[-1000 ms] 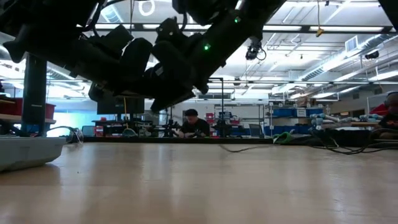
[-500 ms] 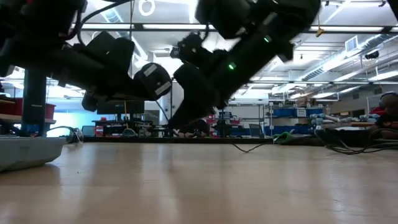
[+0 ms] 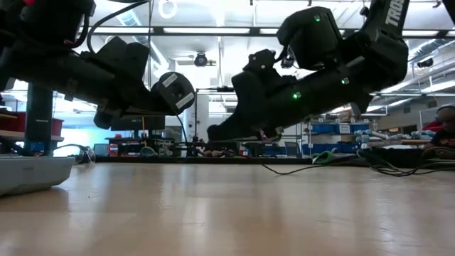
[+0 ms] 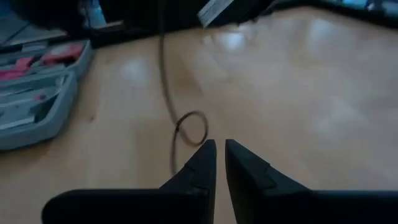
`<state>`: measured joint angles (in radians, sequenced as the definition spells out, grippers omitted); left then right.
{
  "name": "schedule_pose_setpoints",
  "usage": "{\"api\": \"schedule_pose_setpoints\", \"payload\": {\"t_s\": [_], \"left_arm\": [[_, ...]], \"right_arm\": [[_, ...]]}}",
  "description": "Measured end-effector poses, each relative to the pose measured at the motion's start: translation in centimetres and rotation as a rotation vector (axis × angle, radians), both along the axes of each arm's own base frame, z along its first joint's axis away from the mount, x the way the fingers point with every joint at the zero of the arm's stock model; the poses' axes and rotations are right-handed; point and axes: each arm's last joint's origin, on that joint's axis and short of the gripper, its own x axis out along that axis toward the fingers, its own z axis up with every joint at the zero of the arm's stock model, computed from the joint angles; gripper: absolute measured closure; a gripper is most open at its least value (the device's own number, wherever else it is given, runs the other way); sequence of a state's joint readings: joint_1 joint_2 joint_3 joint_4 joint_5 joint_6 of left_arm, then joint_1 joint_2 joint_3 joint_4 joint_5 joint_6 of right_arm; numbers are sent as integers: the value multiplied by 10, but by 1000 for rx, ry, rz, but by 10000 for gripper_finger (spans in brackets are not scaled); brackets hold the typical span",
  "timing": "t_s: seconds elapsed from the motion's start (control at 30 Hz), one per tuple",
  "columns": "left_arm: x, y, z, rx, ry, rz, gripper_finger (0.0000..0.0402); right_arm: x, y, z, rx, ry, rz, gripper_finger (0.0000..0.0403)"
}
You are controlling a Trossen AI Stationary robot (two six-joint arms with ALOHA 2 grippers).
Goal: Coil cords
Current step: Coil the black wire onto the spool
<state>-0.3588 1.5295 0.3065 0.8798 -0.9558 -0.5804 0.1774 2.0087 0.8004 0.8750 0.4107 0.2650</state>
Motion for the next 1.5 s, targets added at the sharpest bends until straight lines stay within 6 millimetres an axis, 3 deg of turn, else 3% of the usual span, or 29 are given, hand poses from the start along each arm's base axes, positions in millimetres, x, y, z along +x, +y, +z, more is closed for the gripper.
{"api": "schedule_pose_setpoints", "payload": {"t_s": [0.2, 0.37, 0.53, 0.73, 0.93, 1.2, 1.5], "left_arm": [[1, -1, -1, 4, 21, -52, 401], [2, -3, -2, 14, 55, -128, 401], [2, -4, -2, 22, 74, -168, 402], [1, -3, -5, 33, 104, -177, 401], [5, -4, -1, 88, 127, -197, 402], [5, -4, -2, 92, 136, -213, 402], [8, -2, 1, 80, 113, -234, 402]], "right_arm": [[5, -5, 13, -106, -103, 20, 366], [5, -9, 26, -82, -137, 47, 366], [-7, -15, 46, -103, -65, 146, 366], [-24, -49, 73, -77, 22, 240, 366], [-15, -83, 69, 49, 119, 391, 366], [-5, -80, 89, -55, 32, 484, 366], [10, -71, 78, -76, 75, 523, 366]]}}
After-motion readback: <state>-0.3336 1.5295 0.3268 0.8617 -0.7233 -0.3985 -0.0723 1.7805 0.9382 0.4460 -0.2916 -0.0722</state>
